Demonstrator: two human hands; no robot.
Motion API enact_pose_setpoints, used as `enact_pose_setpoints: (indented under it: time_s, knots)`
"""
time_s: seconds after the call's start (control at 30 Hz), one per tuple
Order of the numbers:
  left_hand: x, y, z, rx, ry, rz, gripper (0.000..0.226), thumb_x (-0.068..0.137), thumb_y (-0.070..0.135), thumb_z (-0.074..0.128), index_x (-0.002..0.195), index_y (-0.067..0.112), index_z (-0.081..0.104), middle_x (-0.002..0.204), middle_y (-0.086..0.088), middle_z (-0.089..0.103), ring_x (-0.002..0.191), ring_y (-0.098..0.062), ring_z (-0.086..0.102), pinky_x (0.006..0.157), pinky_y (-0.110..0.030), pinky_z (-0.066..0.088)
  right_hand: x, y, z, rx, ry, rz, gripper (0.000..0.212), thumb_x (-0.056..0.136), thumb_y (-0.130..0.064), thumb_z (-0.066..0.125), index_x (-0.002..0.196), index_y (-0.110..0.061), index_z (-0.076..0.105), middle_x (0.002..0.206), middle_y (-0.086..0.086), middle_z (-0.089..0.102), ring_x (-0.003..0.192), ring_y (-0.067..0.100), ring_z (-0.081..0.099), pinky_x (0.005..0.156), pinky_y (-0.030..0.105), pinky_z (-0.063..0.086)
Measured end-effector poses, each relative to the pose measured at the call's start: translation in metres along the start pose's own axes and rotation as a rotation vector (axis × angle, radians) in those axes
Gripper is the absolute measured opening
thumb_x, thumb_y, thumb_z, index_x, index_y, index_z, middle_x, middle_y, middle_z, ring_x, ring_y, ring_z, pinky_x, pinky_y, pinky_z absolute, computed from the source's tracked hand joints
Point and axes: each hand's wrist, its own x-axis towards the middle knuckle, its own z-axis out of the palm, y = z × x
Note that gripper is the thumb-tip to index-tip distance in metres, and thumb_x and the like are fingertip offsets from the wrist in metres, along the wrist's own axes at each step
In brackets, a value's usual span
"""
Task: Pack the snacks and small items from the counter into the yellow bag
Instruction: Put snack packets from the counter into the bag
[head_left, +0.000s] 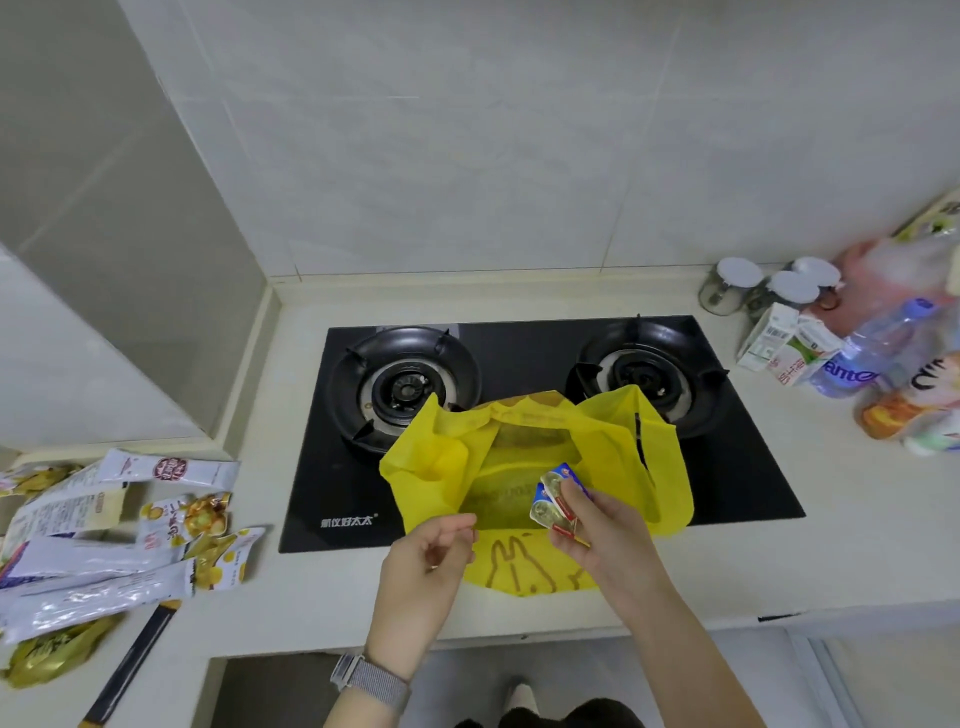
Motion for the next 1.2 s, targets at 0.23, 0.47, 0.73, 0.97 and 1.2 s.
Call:
enact_pose_setpoints:
  time_s: [0.23, 0.47, 0.73, 0.97, 1.2]
  knots:
    - [-0.001, -0.004, 0.045, -0.021, 0.034, -0.036, 0.023, 0.088, 0.006, 0.058, 0.085, 0.026, 0.069, 0.071, 0.009, 0.073, 0.067, -0.005, 0.067, 0.072, -0.026, 0.054, 0.020, -0.007, -0.026, -0.076, -0.050, 0.003, 0.029, 0.088, -0.023, 0.064, 0.106, 0.000, 0.065, 0.100, 0.019, 0.070, 0.086, 0.022, 0.069, 0.068, 0.033, 0.057]
    - [0.004, -0.007, 0.053, 0.032, 0.063, -0.016, 0.021, 0.087, 0.005, 0.057, 0.091, 0.020, 0.070, 0.072, 0.007, 0.073, 0.066, -0.003, 0.066, 0.072, -0.024, 0.053, 0.032, -0.003, -0.036, -0.128, -0.052, 0.005, 0.028, 0.088, -0.025, 0.065, 0.105, -0.002, 0.065, 0.099, 0.018, 0.070, 0.083, 0.021, 0.070, 0.067, 0.032, 0.059]
    - [0.030, 0.007, 0.022, 0.597, 0.594, 0.208, 0.025, 0.072, 0.032, 0.055, 0.089, 0.026, 0.072, 0.133, -0.020, 0.044, 0.123, -0.040, 0.037, 0.102, -0.038, 0.025, 0.082, -0.018, -0.017, -0.507, -0.075, -0.039, 0.017, 0.090, -0.026, 0.063, 0.093, -0.009, 0.062, 0.092, 0.014, 0.067, 0.073, 0.015, 0.067, 0.057, 0.023, 0.059]
    - [0.070, -0.001, -0.006, 0.280, 0.003, -0.262, 0.028, 0.085, 0.026, 0.061, 0.107, 0.043, 0.060, 0.135, -0.002, 0.048, 0.124, -0.024, 0.045, 0.106, -0.037, 0.035, 0.131, -0.015, 0.008, -0.759, -0.104, -0.011, 0.029, 0.090, -0.025, 0.063, 0.109, -0.004, 0.064, 0.092, 0.009, 0.064, 0.077, 0.020, 0.067, 0.058, 0.024, 0.057]
    - [0.064, -0.003, -0.004, 0.226, 0.044, -0.048, 0.064, 0.087, 0.005, 0.060, 0.143, 0.014, 0.030, 0.138, 0.001, 0.028, 0.126, -0.010, 0.033, 0.112, -0.032, 0.030, 0.164, -0.018, 0.033, -0.625, 0.006, -0.025, 0.038, 0.089, -0.018, 0.065, 0.122, -0.002, 0.056, 0.105, 0.008, 0.062, 0.092, 0.026, 0.067, 0.065, 0.026, 0.055]
